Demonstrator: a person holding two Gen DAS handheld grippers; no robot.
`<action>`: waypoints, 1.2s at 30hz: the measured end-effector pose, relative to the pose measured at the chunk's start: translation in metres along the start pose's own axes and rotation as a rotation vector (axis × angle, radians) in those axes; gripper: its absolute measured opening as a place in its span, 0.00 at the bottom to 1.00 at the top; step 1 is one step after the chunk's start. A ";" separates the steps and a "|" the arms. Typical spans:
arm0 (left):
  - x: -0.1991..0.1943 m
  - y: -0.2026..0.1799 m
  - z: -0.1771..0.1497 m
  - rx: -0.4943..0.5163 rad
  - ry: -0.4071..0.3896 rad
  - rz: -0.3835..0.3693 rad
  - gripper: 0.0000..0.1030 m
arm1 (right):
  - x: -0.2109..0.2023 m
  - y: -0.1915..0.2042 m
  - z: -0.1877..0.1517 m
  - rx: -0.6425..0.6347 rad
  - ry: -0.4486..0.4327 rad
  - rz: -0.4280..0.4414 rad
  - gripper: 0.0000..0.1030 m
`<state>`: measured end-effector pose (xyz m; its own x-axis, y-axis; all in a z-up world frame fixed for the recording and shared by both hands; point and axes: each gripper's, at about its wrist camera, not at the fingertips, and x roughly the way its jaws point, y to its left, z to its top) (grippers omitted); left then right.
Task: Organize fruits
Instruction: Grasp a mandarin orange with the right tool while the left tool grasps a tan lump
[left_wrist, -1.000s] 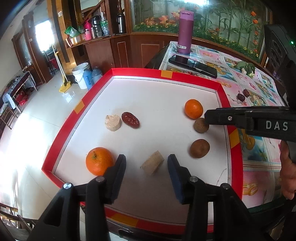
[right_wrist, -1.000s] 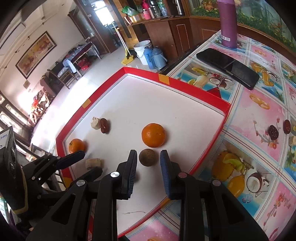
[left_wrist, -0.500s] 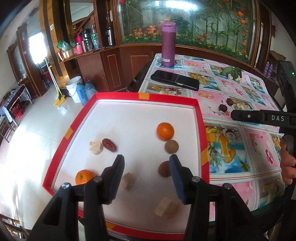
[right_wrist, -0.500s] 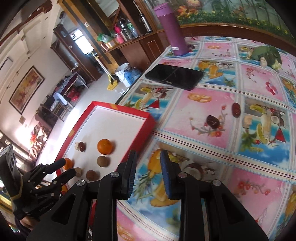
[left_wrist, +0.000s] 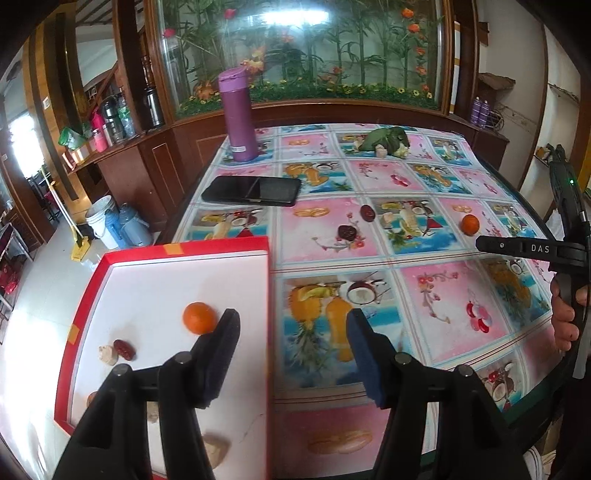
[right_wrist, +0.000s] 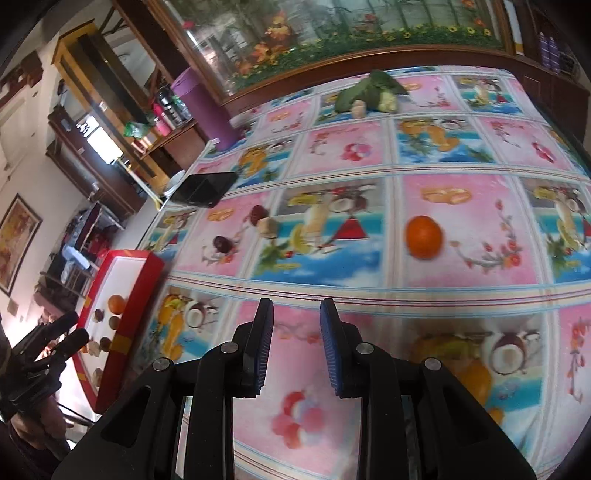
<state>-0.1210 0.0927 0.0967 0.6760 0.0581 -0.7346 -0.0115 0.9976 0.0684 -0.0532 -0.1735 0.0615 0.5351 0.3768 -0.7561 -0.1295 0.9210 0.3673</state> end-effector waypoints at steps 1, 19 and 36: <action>0.002 -0.006 0.002 0.006 0.003 -0.010 0.62 | -0.004 -0.010 0.000 0.012 -0.008 -0.023 0.25; 0.047 -0.062 0.032 0.006 0.082 -0.086 0.62 | 0.015 -0.038 0.038 0.011 -0.075 -0.129 0.32; 0.121 -0.075 0.087 0.047 0.103 -0.028 0.62 | 0.042 -0.052 0.039 -0.031 -0.096 -0.201 0.40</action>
<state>0.0260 0.0213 0.0615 0.5962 0.0365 -0.8020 0.0426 0.9961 0.0770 0.0086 -0.2098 0.0320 0.6298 0.1754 -0.7567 -0.0371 0.9798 0.1963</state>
